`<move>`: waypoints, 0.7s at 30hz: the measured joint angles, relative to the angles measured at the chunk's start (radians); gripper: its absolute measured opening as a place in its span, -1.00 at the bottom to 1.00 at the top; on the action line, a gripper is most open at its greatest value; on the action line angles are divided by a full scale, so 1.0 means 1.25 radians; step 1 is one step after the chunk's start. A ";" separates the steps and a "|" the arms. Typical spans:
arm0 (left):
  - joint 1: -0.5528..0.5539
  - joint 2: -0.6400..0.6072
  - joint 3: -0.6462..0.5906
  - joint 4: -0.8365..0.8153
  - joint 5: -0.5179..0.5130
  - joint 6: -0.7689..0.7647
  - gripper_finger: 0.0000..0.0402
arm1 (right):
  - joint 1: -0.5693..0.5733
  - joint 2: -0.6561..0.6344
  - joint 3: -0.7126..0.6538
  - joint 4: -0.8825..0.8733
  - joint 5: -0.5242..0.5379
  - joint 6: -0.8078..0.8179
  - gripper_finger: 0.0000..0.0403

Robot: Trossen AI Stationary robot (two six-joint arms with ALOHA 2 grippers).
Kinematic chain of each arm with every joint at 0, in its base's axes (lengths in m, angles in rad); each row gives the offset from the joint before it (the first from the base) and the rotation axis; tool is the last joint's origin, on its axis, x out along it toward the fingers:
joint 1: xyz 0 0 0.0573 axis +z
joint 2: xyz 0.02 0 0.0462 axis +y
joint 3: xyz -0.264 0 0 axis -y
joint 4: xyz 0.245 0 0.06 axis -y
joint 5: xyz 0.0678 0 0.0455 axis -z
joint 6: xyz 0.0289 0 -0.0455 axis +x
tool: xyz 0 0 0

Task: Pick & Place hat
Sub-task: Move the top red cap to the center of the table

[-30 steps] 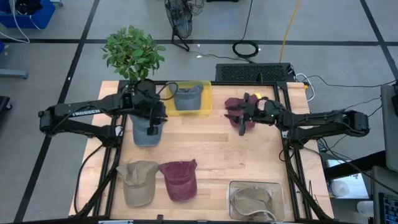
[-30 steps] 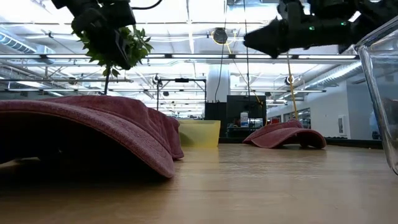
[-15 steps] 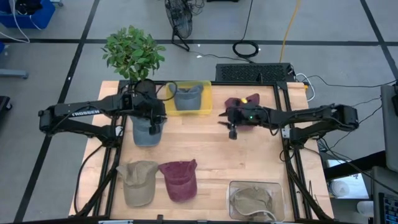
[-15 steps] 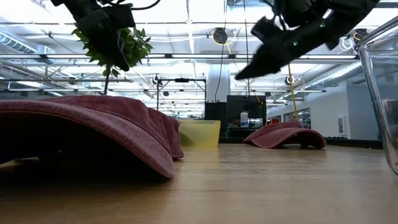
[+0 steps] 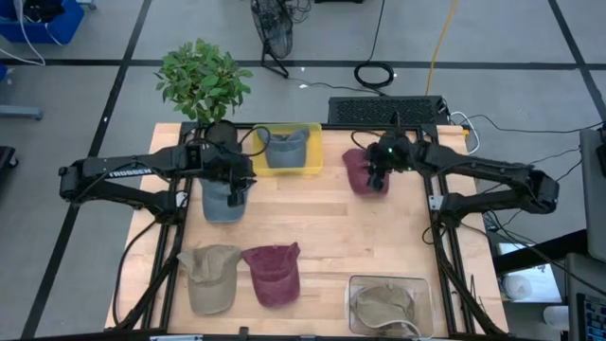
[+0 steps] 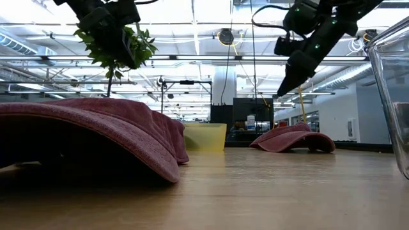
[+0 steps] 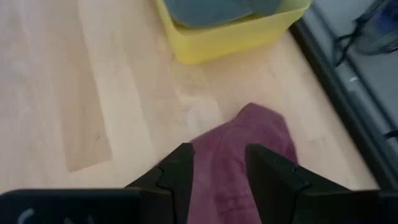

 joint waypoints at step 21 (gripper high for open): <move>0.000 0.000 0.000 0.060 -0.001 0.108 -0.60 | -0.085 0.223 0.034 -0.085 0.058 -0.067 -0.36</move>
